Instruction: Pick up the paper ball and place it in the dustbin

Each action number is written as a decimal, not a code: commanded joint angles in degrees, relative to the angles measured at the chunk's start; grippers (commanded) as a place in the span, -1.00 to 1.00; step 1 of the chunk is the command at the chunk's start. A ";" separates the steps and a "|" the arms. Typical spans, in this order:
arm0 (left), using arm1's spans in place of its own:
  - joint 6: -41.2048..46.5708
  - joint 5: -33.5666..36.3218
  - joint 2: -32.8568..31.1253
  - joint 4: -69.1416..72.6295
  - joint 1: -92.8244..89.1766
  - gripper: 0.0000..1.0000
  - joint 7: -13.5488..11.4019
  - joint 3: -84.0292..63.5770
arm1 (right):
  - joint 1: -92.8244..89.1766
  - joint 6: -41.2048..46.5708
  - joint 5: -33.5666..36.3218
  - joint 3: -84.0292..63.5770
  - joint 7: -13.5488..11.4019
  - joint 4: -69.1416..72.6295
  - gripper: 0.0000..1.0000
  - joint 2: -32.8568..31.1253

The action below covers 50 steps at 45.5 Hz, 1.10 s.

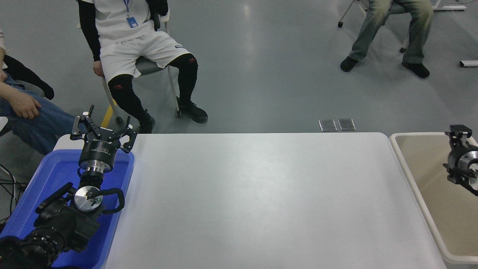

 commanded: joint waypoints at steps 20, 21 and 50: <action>0.01 0.00 -0.08 -0.01 0.00 0.98 0.00 0.00 | -9.12 10.13 6.23 10.79 32.15 5.32 1.00 14.69; 0.01 0.00 -0.08 -0.01 0.00 0.98 0.00 0.00 | -9.21 10.92 6.23 10.70 33.20 5.32 1.00 14.87; -0.07 0.09 -0.08 -0.01 0.00 0.98 0.00 0.00 | -10.35 12.69 6.15 8.94 39.54 5.59 1.00 21.38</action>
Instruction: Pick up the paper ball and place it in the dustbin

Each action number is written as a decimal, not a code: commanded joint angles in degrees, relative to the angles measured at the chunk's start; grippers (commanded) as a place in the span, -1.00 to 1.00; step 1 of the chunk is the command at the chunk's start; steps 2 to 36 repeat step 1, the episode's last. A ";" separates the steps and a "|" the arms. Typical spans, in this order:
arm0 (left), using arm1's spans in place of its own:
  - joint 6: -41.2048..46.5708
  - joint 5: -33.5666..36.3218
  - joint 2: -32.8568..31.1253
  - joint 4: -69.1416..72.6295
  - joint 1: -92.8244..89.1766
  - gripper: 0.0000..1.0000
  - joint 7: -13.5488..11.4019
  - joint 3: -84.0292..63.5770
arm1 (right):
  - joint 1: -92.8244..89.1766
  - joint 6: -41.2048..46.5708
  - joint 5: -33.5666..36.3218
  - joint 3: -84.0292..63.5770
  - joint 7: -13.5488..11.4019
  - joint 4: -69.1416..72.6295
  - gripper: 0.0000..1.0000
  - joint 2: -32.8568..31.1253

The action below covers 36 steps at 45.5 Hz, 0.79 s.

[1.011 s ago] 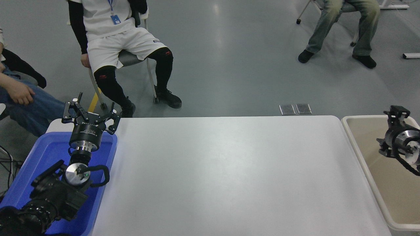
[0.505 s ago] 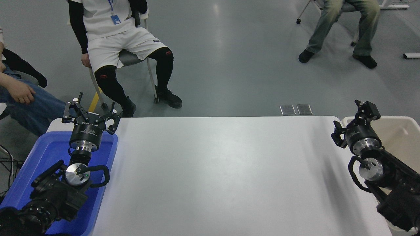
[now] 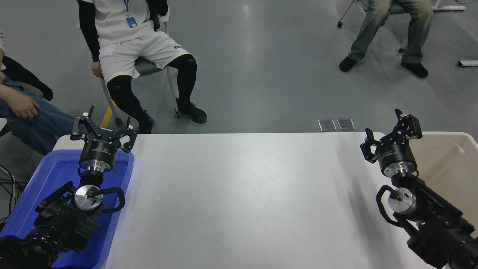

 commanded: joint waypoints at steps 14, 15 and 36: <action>0.08 0.02 0.05 0.00 0.00 0.98 0.00 0.00 | -0.65 0.76 0.10 -0.89 1.15 0.77 1.00 2.04; 0.08 0.02 0.05 0.00 0.00 0.98 0.00 0.00 | -0.65 0.76 0.10 -0.89 1.15 0.77 1.00 2.04; 0.08 0.02 0.05 0.00 0.00 0.98 0.00 0.00 | -0.65 0.76 0.10 -0.89 1.15 0.77 1.00 2.04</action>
